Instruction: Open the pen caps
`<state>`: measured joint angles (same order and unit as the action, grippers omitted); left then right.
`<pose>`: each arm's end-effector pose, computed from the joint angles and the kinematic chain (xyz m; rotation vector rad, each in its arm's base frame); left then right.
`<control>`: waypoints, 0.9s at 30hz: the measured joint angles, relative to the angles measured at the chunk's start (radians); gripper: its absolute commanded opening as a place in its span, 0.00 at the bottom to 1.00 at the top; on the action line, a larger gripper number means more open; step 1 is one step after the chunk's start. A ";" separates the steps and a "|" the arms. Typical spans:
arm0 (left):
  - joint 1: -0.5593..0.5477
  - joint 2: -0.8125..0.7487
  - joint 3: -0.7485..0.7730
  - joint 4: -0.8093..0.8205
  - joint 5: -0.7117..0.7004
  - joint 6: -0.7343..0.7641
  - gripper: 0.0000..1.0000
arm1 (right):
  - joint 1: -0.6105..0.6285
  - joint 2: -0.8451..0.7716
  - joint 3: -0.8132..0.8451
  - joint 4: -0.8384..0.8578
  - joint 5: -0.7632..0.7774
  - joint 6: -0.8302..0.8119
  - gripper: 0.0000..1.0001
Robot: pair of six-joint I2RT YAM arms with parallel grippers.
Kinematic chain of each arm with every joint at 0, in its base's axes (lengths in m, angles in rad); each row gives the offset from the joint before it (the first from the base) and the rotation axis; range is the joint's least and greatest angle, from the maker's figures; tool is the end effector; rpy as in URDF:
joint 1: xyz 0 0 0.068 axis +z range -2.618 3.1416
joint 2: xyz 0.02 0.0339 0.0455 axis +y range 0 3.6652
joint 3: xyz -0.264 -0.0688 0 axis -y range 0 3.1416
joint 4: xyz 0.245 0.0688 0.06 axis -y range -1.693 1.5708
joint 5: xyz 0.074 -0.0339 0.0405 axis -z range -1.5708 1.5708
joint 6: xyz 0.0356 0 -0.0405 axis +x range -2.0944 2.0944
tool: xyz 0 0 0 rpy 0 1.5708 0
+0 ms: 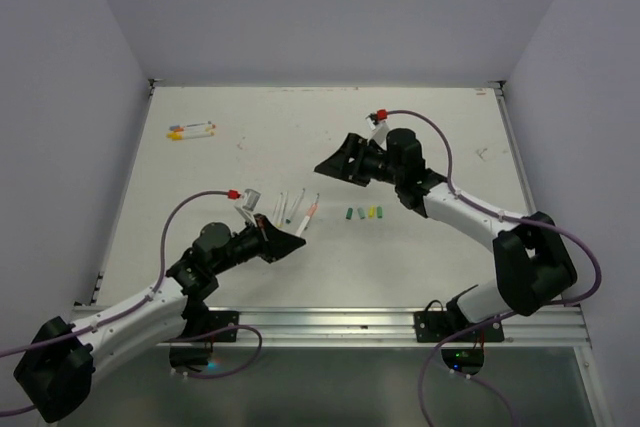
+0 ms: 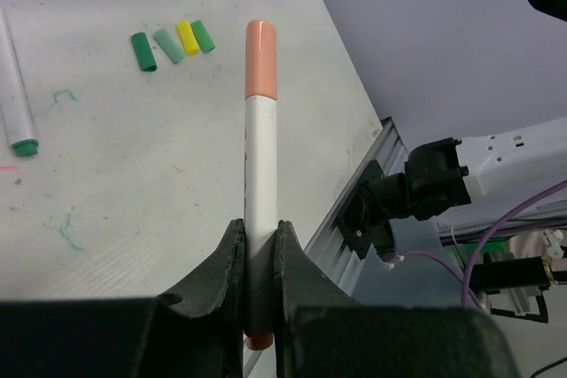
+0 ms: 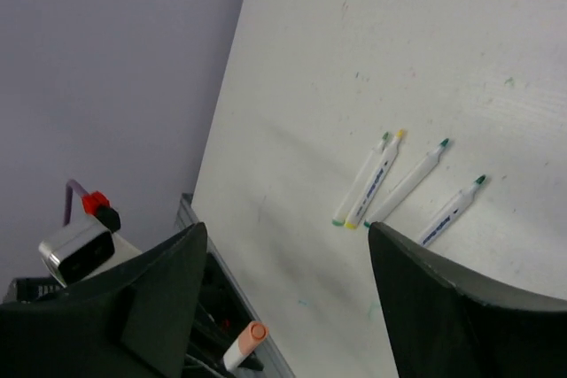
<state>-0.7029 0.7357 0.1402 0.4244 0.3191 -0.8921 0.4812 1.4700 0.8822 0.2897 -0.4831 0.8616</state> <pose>0.1202 -0.1165 0.1846 0.0788 1.9657 -1.3938 0.2862 0.1681 0.2592 0.0210 2.0739 1.3314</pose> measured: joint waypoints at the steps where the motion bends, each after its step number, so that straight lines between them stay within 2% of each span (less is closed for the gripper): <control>1: 0.000 -0.007 0.006 -0.013 -0.014 0.007 0.00 | 0.027 0.000 0.000 -0.014 0.006 -0.010 0.80; 5: -0.003 -0.035 0.060 -0.111 -0.107 0.049 0.00 | 0.137 0.000 -0.003 -0.044 0.033 -0.014 0.76; 11: -0.018 -0.076 0.126 -0.216 -0.251 0.096 0.00 | 0.209 0.039 -0.006 -0.008 0.060 0.022 0.60; 21: -0.025 -0.061 0.131 -0.290 -0.319 0.104 0.00 | 0.244 0.119 -0.005 0.099 0.077 0.094 0.29; 27: -0.026 -0.056 0.131 -0.291 -0.330 0.104 0.00 | 0.249 0.155 0.002 0.154 0.079 0.124 0.29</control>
<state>-0.7284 0.6800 0.2710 0.1333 -0.0109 -0.7883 0.7307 1.6249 0.8841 0.4438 -0.4038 0.9852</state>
